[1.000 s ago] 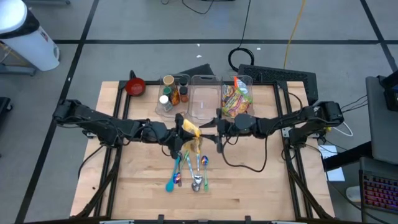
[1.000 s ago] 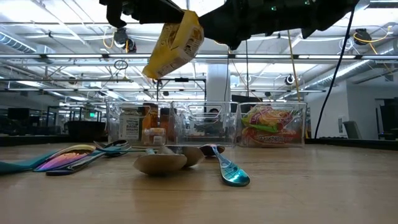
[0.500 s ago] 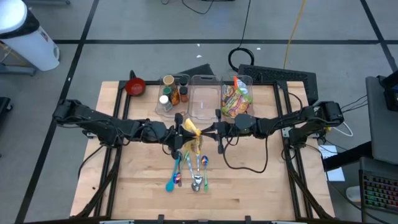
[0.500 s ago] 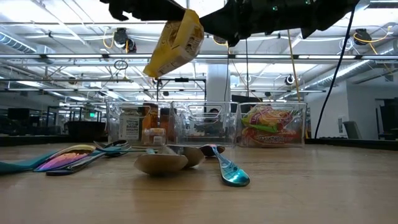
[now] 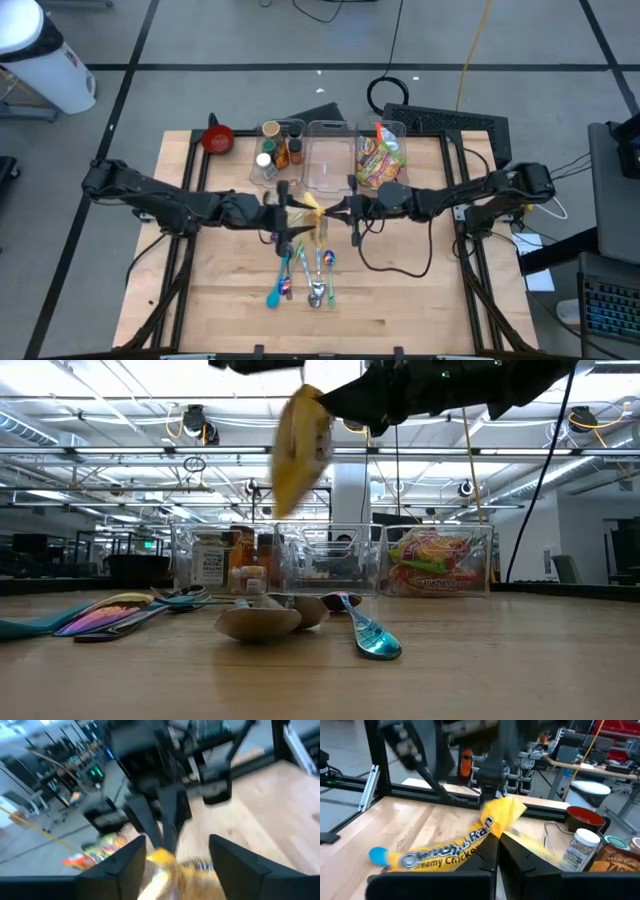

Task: Pick & Place Food Item
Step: Put the yellow noodle pack into the right transparent bin

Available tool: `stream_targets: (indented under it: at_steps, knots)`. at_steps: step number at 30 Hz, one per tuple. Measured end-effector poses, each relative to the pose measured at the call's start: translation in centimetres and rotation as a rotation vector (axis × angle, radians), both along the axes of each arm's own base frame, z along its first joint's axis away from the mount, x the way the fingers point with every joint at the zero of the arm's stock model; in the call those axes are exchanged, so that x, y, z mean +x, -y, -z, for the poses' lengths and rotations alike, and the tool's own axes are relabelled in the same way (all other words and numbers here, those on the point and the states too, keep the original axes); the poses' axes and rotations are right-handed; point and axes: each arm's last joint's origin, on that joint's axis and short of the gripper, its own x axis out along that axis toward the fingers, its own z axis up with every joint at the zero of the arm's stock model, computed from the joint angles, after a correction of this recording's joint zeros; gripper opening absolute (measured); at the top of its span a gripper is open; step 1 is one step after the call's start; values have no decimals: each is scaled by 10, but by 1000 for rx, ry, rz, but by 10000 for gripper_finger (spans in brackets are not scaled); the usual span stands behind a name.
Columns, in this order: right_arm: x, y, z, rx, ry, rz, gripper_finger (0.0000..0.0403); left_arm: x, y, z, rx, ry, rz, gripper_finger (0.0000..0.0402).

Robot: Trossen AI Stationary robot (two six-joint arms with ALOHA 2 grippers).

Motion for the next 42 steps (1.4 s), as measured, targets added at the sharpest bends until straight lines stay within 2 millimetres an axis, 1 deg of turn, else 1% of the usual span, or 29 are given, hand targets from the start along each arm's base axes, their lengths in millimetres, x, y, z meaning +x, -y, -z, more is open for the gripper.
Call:
stream_targets:
  at_steps: [3, 7, 11, 14, 16, 19, 22, 25, 30, 33, 36, 38, 42]
  knots:
    - [-6, 2, -4, -1, -30, 5, 0, -9, 3, -11, 2, 31, 12, 256]
    - [-16, 3, -14, -3, -45, 26, 0, -26, 4, -29, -43, 97, 20, 280]
    - [-29, 7, -19, -12, -21, 93, 0, -47, 2, -38, -44, 70, 32, 291]
    - [-40, 16, -20, -16, -11, 167, 0, -63, -5, -43, -56, 39, 23, 291]
    - [-48, 26, -22, -10, 4, 207, 0, -73, -11, -46, -74, 13, 33, 290]
    - [-60, 44, -25, 4, 29, 282, 0, -85, -18, -46, -105, 3, 96, 291]
    - [-70, 68, -24, 2, 52, 380, 0, -93, -23, -39, -109, 12, 135, 291]
    - [-81, 95, -21, -19, 94, 490, 0, -98, -31, -33, -106, 39, 103, 292]
    - [-109, 142, -13, -109, 133, 705, 0, -99, -42, -29, -155, 83, 25, 292]
    - [-127, 163, -4, -116, 136, 809, 0, -99, -46, -29, -171, 92, 1, 292]
    - [-140, 175, 10, -128, 84, 811, 0, -99, -49, -30, -171, 94, -16, 292]
    - [-145, 179, 25, -113, 33, 799, 0, -99, -51, -30, -171, 96, -26, 292]
    - [-147, 182, 51, -55, -45, 808, 0, -98, -53, -31, -178, 107, -37, 292]
